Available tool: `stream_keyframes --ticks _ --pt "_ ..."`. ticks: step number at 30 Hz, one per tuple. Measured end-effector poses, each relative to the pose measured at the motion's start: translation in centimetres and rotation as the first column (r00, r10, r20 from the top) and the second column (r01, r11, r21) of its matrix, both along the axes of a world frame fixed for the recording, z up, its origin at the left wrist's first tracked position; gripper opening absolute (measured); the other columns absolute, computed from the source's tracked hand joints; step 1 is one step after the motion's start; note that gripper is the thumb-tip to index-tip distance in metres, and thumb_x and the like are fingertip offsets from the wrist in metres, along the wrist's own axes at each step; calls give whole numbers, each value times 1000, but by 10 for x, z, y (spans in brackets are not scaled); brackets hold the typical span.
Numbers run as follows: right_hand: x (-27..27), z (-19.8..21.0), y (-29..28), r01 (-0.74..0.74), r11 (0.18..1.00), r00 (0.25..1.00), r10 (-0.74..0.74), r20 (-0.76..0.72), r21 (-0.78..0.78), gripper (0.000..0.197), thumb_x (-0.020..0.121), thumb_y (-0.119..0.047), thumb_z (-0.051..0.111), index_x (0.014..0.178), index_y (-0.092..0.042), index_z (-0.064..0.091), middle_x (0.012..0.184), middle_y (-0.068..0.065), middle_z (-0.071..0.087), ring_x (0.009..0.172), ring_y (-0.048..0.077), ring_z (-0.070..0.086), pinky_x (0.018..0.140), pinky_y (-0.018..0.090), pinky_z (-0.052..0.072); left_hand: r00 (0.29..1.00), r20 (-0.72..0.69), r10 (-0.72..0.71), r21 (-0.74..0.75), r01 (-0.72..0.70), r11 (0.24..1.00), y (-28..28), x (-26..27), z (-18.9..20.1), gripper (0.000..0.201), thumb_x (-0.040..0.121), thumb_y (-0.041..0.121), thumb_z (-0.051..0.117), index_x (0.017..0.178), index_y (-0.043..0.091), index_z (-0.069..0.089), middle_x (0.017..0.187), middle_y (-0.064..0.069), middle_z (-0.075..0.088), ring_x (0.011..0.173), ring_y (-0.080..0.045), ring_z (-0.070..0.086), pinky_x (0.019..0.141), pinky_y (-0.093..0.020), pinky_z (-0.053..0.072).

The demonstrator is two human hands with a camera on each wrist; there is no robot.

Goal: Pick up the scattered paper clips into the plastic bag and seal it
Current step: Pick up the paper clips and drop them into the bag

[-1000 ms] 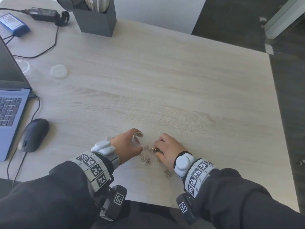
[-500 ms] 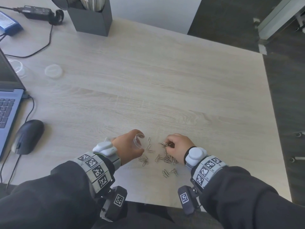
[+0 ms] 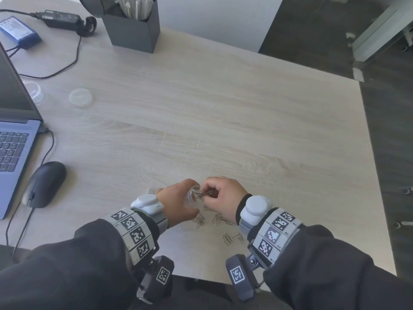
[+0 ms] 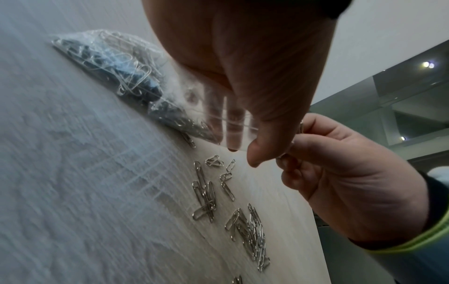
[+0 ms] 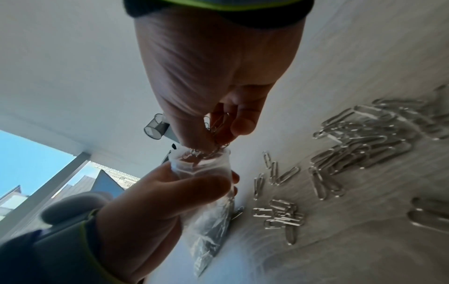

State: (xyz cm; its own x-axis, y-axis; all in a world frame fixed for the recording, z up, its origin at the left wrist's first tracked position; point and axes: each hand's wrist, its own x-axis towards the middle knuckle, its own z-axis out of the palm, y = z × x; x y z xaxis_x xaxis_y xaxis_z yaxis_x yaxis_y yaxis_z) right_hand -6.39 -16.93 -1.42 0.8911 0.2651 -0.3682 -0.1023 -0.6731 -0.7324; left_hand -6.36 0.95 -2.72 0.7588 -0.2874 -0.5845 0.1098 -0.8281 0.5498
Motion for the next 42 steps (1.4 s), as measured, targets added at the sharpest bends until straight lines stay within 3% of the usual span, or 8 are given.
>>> stream_keyframes --ticks 3,8,13,15,19,25,36,42 --pt "3 5 13 -22 1000 1000 22 -3 17 8 75 -26 65 76 -34 63 86 -7 63 77 11 60 72 26 50 1000 -6 14 3 -14 1000 3 0 -2 52 63 56 57 113 52 42 92 15 68 94 -22 66 87 -42 54" --pt "4 7 24 -43 999 999 43 -9 26 15 78 -20 65 86 -33 68 92 -10 64 75 4 58 75 20 48 998 -24 53 -9 -54 999 7 3 2 37 63 50 55 98 44 45 84 12 68 87 -20 67 82 -42 56" --pt "3 14 19 4 997 1000 -3 -15 73 15 80 -30 61 91 -31 70 85 -16 62 72 3 59 70 19 49 997 -22 68 -50 -69 996 13 3 2 46 62 55 54 106 51 44 87 16 68 89 -15 68 87 -42 55" --pt "8 11 10 73 995 997 -73 9 73 17 84 -21 61 93 -31 71 86 -18 63 73 1 59 68 15 47 995 -22 96 -71 -98 993 18 4 1 47 61 56 52 107 55 44 89 18 69 89 -14 67 89 -40 54" --pt "17 -8 -16 149 987 987 -146 61 -66 18 86 -18 62 96 -31 69 94 -16 63 77 0 59 72 16 47 988 -21 154 -97 -155 983 32 8 1 42 70 40 62 107 53 49 91 18 68 82 -13 67 79 -38 59" --pt "13 -33 -27 -127 928 991 105 -82 -350 34 82 -31 64 116 -25 62 114 -8 54 98 10 57 89 25 45 978 24 209 -80 -206 975 54 16 -4 40 80 24 68 109 47 52 93 18 66 75 -6 64 65 -24 48" --pt "2 -43 13 -401 841 910 411 -53 -364 50 85 -39 62 130 -20 54 127 -1 47 117 21 42 99 31 38 979 53 198 -73 -194 978 55 12 -13 38 82 23 67 107 47 50 89 16 67 71 -4 62 66 -24 45" --pt "-4 -48 16 -472 813 869 493 -27 -340 43 82 -40 66 121 -24 59 122 -3 48 112 19 41 92 36 43 976 59 207 -73 -203 977 57 13 -13 38 82 24 68 106 48 51 89 15 68 71 -4 62 66 -23 45"
